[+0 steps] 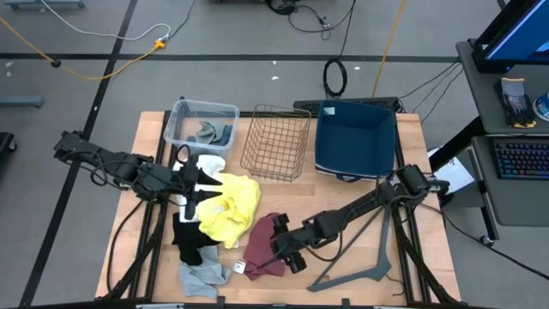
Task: Pick & Place Cloths
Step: Put the red boxer into the gold wire basket
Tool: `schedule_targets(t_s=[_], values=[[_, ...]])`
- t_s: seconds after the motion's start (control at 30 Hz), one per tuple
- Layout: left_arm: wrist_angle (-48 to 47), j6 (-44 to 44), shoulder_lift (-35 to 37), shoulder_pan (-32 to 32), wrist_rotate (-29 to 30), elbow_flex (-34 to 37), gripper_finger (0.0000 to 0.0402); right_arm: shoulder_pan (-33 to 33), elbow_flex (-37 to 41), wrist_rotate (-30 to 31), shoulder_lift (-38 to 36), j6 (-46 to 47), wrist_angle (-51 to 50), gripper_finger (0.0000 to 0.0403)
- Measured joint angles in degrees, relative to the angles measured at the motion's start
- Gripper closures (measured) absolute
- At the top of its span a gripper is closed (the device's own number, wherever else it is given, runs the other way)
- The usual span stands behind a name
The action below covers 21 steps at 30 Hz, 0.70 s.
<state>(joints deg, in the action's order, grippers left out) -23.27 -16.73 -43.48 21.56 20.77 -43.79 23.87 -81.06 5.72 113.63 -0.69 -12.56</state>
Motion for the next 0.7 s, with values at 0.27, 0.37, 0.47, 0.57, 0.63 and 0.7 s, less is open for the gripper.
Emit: schedule_targets(t_s=[0.27,0.37,0.47,0.57,0.63,0.7], values=[[0.0,-0.1,0.0,0.0,1.8,0.0,0.0198,-0.4,0.0,-3.4,3.7,1.7,1.1,0.0121],[0.0,-0.1,0.0,0.0,1.8,0.0,0.0184,-0.8,0.0,-4.7,6.3,1.8,1.9,0.0121],[0.0,-0.1,0.0,0.0,1.8,0.0,0.0176,-1.3,-0.2,-4.9,7.9,3.6,2.0,0.0122],[-0.1,-0.1,0.0,0.0,1.8,0.0,0.0172,-1.9,-0.3,-5.9,8.9,4.6,1.6,0.0125],[-0.2,0.0,0.0,0.0,1.8,0.0,0.0172,-2.2,-0.3,-5.8,9.0,5.7,1.2,0.0136],[-0.1,0.0,0.0,0.0,1.8,0.0,0.0172,-2.5,-0.3,-5.9,9.1,6.1,0.9,0.0158]])
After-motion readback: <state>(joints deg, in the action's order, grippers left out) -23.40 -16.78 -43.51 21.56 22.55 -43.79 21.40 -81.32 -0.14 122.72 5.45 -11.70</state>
